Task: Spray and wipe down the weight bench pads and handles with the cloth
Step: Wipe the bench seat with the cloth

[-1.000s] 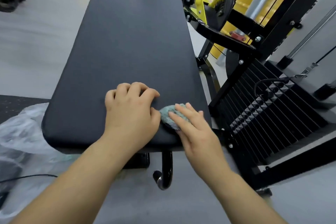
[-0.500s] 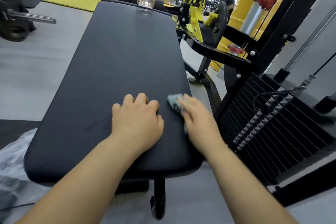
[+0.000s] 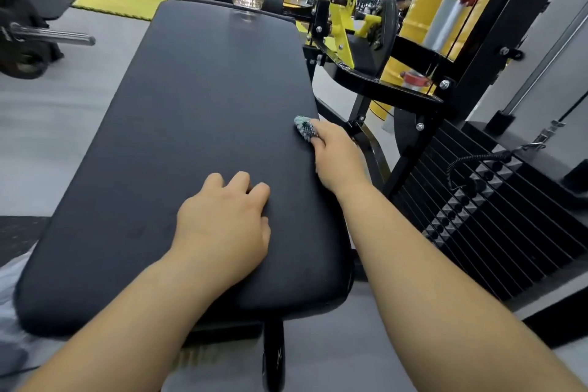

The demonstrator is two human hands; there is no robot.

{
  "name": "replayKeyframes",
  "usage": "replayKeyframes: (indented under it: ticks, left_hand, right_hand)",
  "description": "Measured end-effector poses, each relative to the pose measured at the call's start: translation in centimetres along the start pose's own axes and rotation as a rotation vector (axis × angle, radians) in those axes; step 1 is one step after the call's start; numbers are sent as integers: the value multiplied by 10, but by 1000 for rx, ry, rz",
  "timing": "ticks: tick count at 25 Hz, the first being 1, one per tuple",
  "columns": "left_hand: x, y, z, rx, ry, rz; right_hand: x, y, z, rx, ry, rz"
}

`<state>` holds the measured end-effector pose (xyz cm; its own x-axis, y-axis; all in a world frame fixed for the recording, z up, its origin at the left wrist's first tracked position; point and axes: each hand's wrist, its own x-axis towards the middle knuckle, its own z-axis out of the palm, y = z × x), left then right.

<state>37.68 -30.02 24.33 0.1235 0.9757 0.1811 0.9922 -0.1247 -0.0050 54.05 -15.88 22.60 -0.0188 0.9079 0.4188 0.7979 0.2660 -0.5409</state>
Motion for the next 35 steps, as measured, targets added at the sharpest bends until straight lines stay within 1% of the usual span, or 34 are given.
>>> replayKeyframes:
  ticks: [2,4,6,7,9,10,12,13,15,17,19,21,22,23,24,26,27,28,29,30,33,35]
  left_hand:
    - [1,-2,0,-11,14,6]
    - [0,-4,2,-28,13,12]
    - [-3,-4,3,-45,8,7]
    - [-4,-5,3,-60,19,9]
    - [-4,-8,1,-137,28,22]
    - [-6,-10,-1,-217,15,18]
    - [-16,-20,-3,-396,56,-19]
    - [-23,-29,-3,-438,117,-53]
    - [-33,-51,-3,-445,227,-152]
    - [-34,-77,-5,-470,272,-269]
    - [-32,-103,-5,-524,263,-370]
    - [-34,-127,5,-590,254,-439]
    - [-35,-139,13,-636,241,-483]
    - [-38,-150,20,-706,220,-532]
    - [-39,-156,26,-813,200,-583]
    - [-38,-162,31,-1038,166,-646]
    - [-38,-163,34,-1100,141,-657]
    - [-38,-164,35,-1135,124,-659]
    - [-37,-164,34,-1162,122,-659]
    - [-38,-165,32,-1188,110,-667]
    - [-38,-174,29,-1300,97,-707]
    - [-40,-175,28,-1326,79,-700]
  right_hand:
    - [-39,-2,-8,88,16,10]
    - [-107,-3,-23,155,8,-9]
    - [-179,-9,-40,211,-43,-30]
    - [-201,-12,-47,220,-71,-22]
    - [-203,-15,-52,185,-149,-11]
    - [-190,-17,-50,144,-155,-8]
    - [-157,-23,-40,57,-106,6]
    - [-143,-28,-33,16,-75,19]
    - [-130,-34,-18,-51,-2,17]
    - [-142,-54,1,-124,32,-74]
    - [-171,-87,28,-135,47,-243]
    - [-196,-111,46,-98,-37,-450]
    - [-196,-112,45,-100,-80,-532]
    - [-187,-105,40,-104,-82,-546]
    - [-174,-92,30,-114,-63,-478]
    - [-140,-73,6,-133,-7,-175]
    - [-124,-69,0,-136,19,-24]
    - [-112,-71,3,-164,46,73]
    - [-105,-80,13,-203,71,95]
    - [-103,-97,28,-229,72,52]
    - [-122,-154,84,-237,14,-229]
    - [-149,-183,106,-196,55,-411]
